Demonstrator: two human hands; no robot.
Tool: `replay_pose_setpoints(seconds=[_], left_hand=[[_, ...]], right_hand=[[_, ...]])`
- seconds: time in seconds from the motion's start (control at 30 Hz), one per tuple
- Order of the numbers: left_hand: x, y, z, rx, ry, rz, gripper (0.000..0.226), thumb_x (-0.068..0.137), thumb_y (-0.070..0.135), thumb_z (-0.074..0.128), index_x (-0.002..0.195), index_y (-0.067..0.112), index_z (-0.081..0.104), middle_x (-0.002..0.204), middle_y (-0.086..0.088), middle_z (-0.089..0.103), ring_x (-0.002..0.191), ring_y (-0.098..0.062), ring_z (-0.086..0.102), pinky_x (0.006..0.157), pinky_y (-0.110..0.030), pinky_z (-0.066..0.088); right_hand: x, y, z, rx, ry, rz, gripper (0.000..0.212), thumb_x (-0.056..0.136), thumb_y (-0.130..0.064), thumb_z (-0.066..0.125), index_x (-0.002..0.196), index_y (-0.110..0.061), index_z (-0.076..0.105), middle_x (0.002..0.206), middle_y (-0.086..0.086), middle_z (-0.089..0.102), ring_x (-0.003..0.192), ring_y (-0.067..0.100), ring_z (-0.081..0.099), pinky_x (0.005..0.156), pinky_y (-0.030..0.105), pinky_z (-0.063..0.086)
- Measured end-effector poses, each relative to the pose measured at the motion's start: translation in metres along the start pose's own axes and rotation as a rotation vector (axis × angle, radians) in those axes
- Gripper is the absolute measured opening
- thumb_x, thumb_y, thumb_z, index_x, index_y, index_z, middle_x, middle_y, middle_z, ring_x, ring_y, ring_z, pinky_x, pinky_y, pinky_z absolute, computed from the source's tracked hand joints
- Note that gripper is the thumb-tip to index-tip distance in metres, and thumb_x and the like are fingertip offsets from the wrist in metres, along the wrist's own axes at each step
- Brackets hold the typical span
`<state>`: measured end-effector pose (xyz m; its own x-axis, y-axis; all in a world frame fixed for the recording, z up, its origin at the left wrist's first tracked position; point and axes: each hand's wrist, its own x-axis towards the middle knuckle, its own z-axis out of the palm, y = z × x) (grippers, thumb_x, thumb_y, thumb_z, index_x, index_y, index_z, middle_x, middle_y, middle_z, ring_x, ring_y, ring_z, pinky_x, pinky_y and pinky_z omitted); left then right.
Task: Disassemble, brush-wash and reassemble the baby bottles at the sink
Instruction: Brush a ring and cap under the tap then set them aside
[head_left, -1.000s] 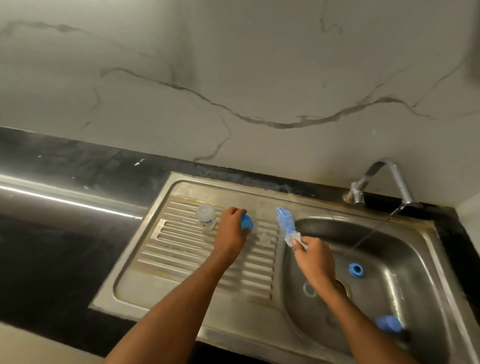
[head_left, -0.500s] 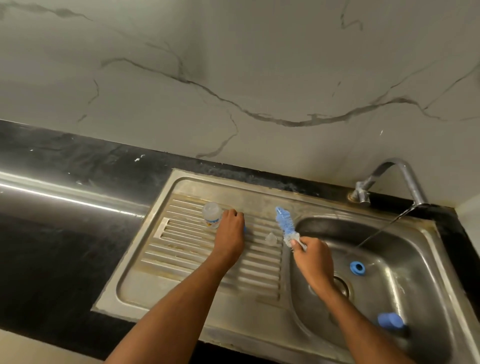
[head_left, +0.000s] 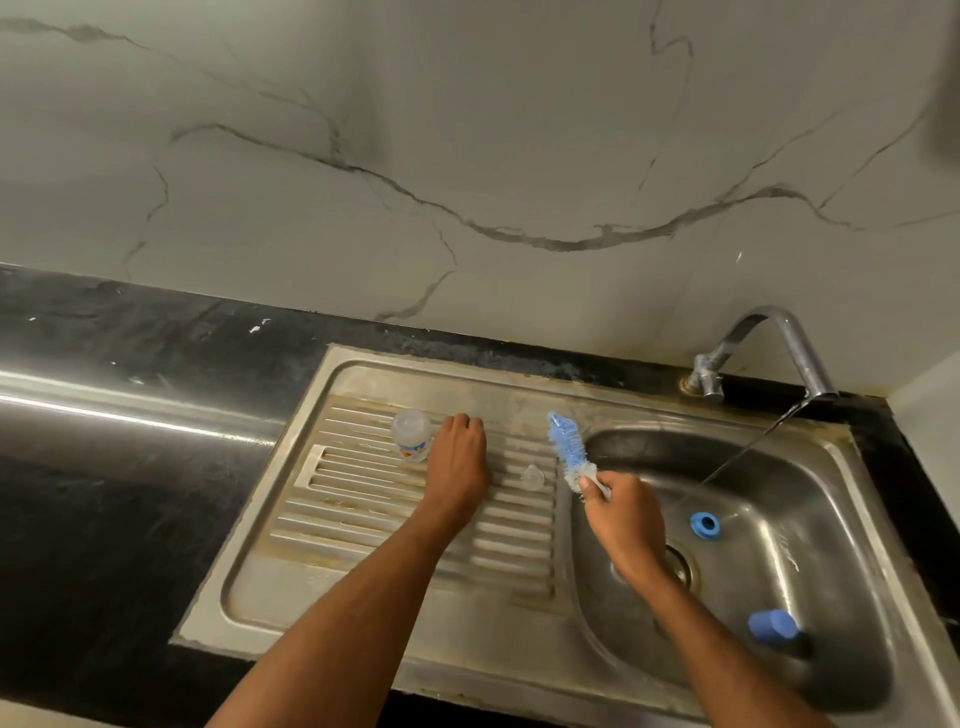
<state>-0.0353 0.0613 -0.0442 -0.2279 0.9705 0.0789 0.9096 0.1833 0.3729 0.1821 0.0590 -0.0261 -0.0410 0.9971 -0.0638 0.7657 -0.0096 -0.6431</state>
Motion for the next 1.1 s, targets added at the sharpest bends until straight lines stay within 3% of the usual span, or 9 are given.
replay_pose_setpoints(seconds=[0.07,0.3,0.4,0.53,0.73,0.87,1.03,1.1], left_hand=[[0.003,0.007,0.000,-0.017,0.011,0.009,0.029,0.088,0.001,0.060,0.116,0.010,0.059,0.122,-0.008,0.059,0.112,-0.025,0.048,0.095,-0.034,0.045],[0.015,0.068,0.018,-0.076,0.005,0.087,0.035,0.098,0.017,0.061,0.132,0.011,0.055,0.130,-0.006,0.057,0.119,-0.020,0.048,0.105,-0.032,0.042],[0.015,0.104,0.037,-0.083,-0.039,0.146,0.034,0.098,0.020,0.061,0.131,0.013,0.057,0.128,-0.006,0.059,0.118,-0.020,0.050,0.103,-0.033,0.046],[0.009,0.156,0.066,-0.048,-0.114,0.239,0.030,0.090,0.008,0.058,0.119,0.009,0.063,0.121,-0.010,0.062,0.114,-0.027,0.053,0.099,-0.035,0.045],[0.003,0.228,0.121,-0.052,-0.295,0.354,0.018,0.086,0.005,0.056,0.101,0.007,0.065,0.108,-0.012,0.065,0.105,-0.031,0.059,0.088,-0.038,0.048],[-0.001,0.263,0.171,-0.049,-0.410,0.356,0.016,0.091,0.006,0.054,0.103,0.010,0.065,0.108,-0.010,0.066,0.099,-0.030,0.063,0.078,-0.038,0.050],[0.002,0.294,0.236,-0.058,-0.493,0.361,0.024,0.095,0.004,0.053,0.116,0.009,0.066,0.119,-0.010,0.063,0.110,-0.029,0.060,0.088,-0.039,0.051],[0.005,0.301,0.260,-0.073,-0.520,0.347,0.027,0.094,0.000,0.052,0.116,0.007,0.064,0.122,-0.012,0.060,0.114,-0.029,0.057,0.092,-0.039,0.051]], right_hand=[[0.001,0.003,-0.004,-0.008,0.014,0.007,0.016,0.095,-0.029,0.063,0.083,-0.021,0.070,0.065,-0.012,0.062,0.057,0.005,0.059,0.049,0.030,0.050],[-0.001,0.043,-0.038,-0.014,0.067,0.108,0.023,0.094,-0.031,0.063,0.080,-0.015,0.072,0.063,-0.008,0.063,0.058,0.006,0.059,0.047,0.023,0.035],[-0.006,0.071,-0.060,-0.041,0.101,0.188,0.024,0.093,-0.031,0.062,0.080,-0.014,0.071,0.064,-0.005,0.065,0.061,0.013,0.060,0.050,0.025,0.034],[-0.015,0.107,-0.088,-0.039,0.139,0.291,0.030,0.094,-0.027,0.062,0.066,-0.017,0.059,0.056,-0.011,0.053,0.051,0.002,0.049,0.044,0.017,0.025],[-0.019,0.165,-0.124,-0.037,0.203,0.407,0.038,0.092,-0.030,0.063,0.058,-0.020,0.050,0.054,-0.007,0.051,0.051,0.007,0.049,0.047,0.026,0.032],[-0.015,0.195,-0.135,0.012,0.212,0.479,0.035,0.094,-0.037,0.056,0.064,-0.019,0.059,0.055,-0.003,0.060,0.051,0.009,0.060,0.055,0.036,0.054],[-0.001,0.225,-0.144,-0.038,0.167,0.485,0.031,0.097,-0.036,0.055,0.073,-0.019,0.063,0.061,-0.003,0.062,0.056,0.006,0.059,0.050,0.020,0.040],[0.005,0.236,-0.144,-0.031,0.149,0.483,0.029,0.098,-0.037,0.055,0.075,-0.021,0.063,0.061,-0.003,0.063,0.056,0.007,0.061,0.052,0.021,0.045]])
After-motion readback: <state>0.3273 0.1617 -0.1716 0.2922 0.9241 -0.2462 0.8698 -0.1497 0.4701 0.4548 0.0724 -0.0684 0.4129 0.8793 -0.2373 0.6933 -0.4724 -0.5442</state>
